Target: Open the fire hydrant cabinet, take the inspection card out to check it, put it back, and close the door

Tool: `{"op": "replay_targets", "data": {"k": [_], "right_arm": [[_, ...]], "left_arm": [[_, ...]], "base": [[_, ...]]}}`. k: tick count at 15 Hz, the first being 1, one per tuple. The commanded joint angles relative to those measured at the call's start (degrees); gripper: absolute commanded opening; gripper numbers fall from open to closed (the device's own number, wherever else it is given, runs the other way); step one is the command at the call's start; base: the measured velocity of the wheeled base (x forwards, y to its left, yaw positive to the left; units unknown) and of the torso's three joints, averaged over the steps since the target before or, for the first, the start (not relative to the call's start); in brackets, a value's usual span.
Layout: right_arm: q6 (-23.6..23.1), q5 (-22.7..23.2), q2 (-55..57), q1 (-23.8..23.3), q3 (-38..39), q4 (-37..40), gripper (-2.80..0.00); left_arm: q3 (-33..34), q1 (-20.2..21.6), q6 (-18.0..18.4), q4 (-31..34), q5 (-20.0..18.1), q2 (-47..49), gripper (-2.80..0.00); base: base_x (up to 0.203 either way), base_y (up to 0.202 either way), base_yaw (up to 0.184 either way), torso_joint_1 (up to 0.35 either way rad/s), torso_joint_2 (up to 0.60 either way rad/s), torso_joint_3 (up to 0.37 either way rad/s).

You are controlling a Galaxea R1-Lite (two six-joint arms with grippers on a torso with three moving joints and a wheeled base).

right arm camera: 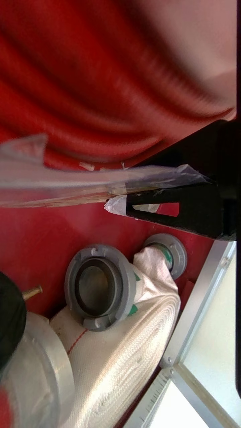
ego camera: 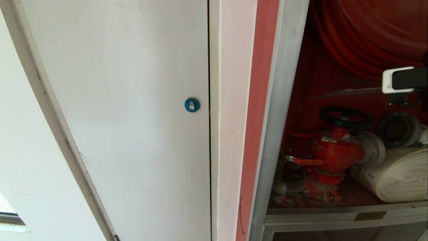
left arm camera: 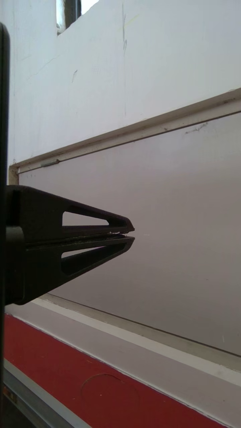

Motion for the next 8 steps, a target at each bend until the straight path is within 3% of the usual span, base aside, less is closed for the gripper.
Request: {"op": "replay_targets", "data": {"k": [1,8], "right_arm": [[-0.53,-0.09,2.52,-0.40,0.18,0.00,-2.80],[-0.80,-0.18,5.65,-1.42,2.42,-0.87,-2.80]], "left_arm": [[0.00,0.00,-0.01,-0.02,0.02,0.07,-2.80],[0.00,0.00,-0.01,-0.02,0.02,0.07,-2.80]], "base": [[0.000,0.000,0.000,0.000,0.00,0.000],[0.000,0.000,0.000,0.000,0.00,0.000]]}}
